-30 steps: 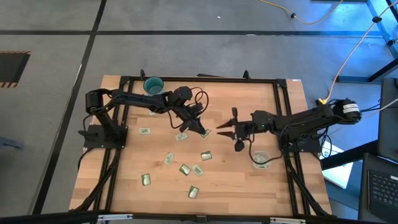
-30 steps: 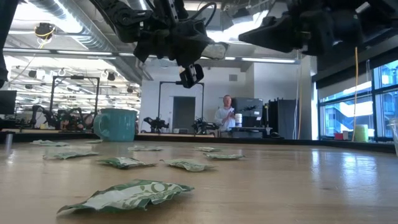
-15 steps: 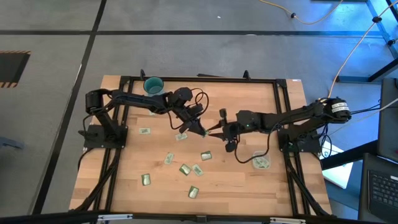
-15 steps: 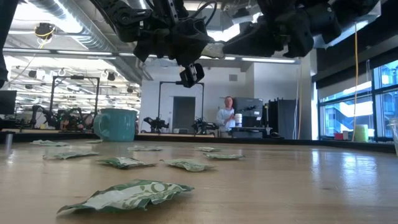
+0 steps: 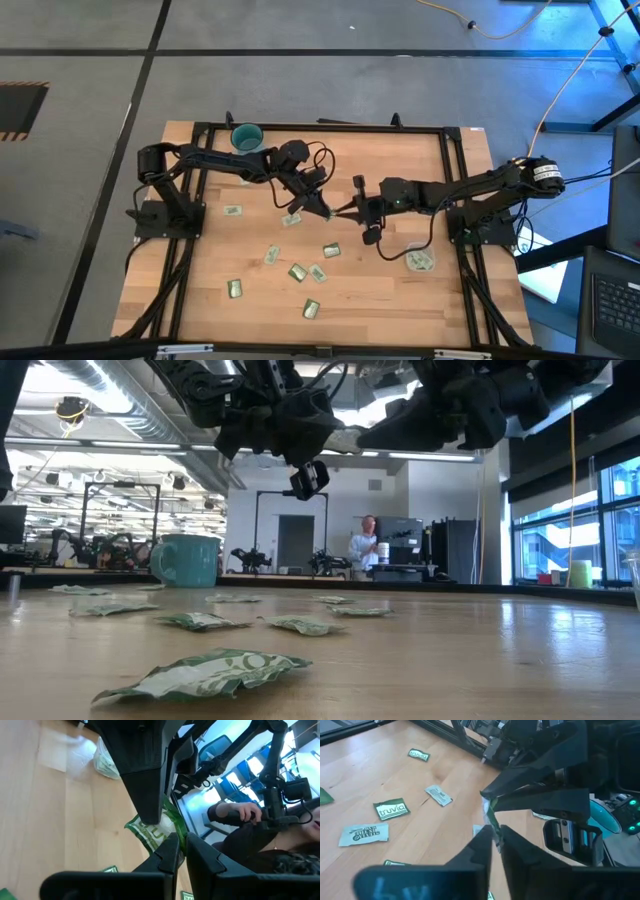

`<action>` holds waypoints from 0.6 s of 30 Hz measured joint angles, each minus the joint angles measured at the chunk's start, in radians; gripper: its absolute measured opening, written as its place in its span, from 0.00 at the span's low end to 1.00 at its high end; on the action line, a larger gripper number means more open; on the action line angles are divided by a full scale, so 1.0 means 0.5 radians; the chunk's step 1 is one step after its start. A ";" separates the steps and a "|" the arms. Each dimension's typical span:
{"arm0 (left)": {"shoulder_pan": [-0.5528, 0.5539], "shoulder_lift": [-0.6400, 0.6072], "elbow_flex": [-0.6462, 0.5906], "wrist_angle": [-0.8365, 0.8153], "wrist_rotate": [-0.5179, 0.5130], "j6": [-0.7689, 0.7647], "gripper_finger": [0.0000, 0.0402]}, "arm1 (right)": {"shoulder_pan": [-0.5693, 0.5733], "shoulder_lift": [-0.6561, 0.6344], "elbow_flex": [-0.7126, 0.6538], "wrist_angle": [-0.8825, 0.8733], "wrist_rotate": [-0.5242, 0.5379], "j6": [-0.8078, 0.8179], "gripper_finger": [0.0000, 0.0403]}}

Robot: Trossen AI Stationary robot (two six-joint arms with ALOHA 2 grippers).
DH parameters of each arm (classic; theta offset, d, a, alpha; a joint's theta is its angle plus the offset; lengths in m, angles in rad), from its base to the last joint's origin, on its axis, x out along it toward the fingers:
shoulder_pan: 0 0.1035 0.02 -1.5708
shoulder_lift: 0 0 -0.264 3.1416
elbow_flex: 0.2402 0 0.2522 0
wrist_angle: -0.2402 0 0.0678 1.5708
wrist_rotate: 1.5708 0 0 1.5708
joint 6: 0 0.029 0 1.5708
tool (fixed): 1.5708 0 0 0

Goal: Pick and place items into bin
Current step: Put the green stevia packet into the transparent bin

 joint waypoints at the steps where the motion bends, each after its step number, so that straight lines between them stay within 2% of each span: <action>1: 0.000 0.000 0.000 0.000 0.000 0.000 0.06 | 0.000 0.000 0.000 -0.001 0.000 0.000 0.05; 3: 0.000 0.000 0.000 0.000 0.002 0.025 0.06 | 0.000 0.000 0.000 -0.001 0.001 -0.001 0.02; 7: 0.000 0.000 0.000 0.000 -0.007 0.161 0.08 | 0.000 0.000 0.000 -0.001 0.001 0.009 0.03; 13: 0.022 0.000 0.001 0.000 0.003 0.216 0.20 | 0.002 -0.008 0.000 -0.036 0.002 0.012 0.01; 18: 0.108 0.000 0.002 -0.045 0.024 0.355 0.28 | 0.044 -0.137 0.000 -0.211 0.010 0.099 0.00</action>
